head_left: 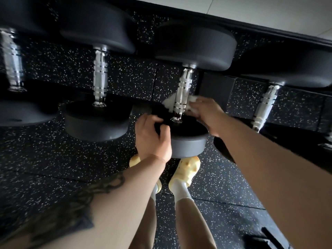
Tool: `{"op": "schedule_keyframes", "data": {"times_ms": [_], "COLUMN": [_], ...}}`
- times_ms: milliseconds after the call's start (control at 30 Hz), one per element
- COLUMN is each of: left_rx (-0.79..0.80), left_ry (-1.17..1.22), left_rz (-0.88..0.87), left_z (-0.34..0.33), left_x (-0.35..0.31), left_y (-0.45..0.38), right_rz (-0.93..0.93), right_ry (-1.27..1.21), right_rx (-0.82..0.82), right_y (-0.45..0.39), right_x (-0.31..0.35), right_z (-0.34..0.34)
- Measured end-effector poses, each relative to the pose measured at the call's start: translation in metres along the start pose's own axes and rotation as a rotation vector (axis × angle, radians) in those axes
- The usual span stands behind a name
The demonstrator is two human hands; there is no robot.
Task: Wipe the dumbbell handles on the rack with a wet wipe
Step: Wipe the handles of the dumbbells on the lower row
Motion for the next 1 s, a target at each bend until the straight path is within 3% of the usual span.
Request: {"op": "schedule_keyframes", "data": {"times_ms": [67,133,300,400,533,767,833,1000], "left_rx": [0.005,0.008,0.011,0.01,0.011,0.003,0.0,-0.016], "left_ry": [-0.012,-0.014,-0.009,0.001,-0.002,0.011,0.013,0.022], "left_rz": [0.01,0.0,0.018,0.007,0.008,0.027,0.032,0.006], "left_z": [0.0,0.0,0.0,0.001,0.001,0.001,0.001,0.0], "left_x": [0.0,0.0,0.0,0.0,0.0,0.0,0.001,0.0], "left_y": [0.0,0.0,0.0,-0.001,-0.002,0.001,0.001,0.0], "right_rz": [0.026,0.033,0.062,0.13,0.23,0.607,0.63,0.777], "right_ry": [-0.052,-0.028,0.572,0.79,0.603,0.248,0.118,0.348], "right_rx": [0.08,0.046,-0.122,-0.123,-0.196,-0.82,-0.854,-0.721], "right_y": [0.0,-0.002,0.01,0.026,0.06,0.052,0.046,0.038], "right_x": [0.019,0.023,-0.015,-0.015,-0.013,0.032,0.036,0.022], "right_z": [-0.009,-0.013,-0.002,-0.001,0.004,0.003,-0.003,-0.011]}}
Point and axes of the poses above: each hand's wrist, its own y-axis away from the middle knuckle, its own z-axis out of the back of the hand, x = y × z, the point moved 5 cm from there along -y, towards the middle knuckle, and after that the axes turned 14 degrees about -z, right-handed, at the moved point
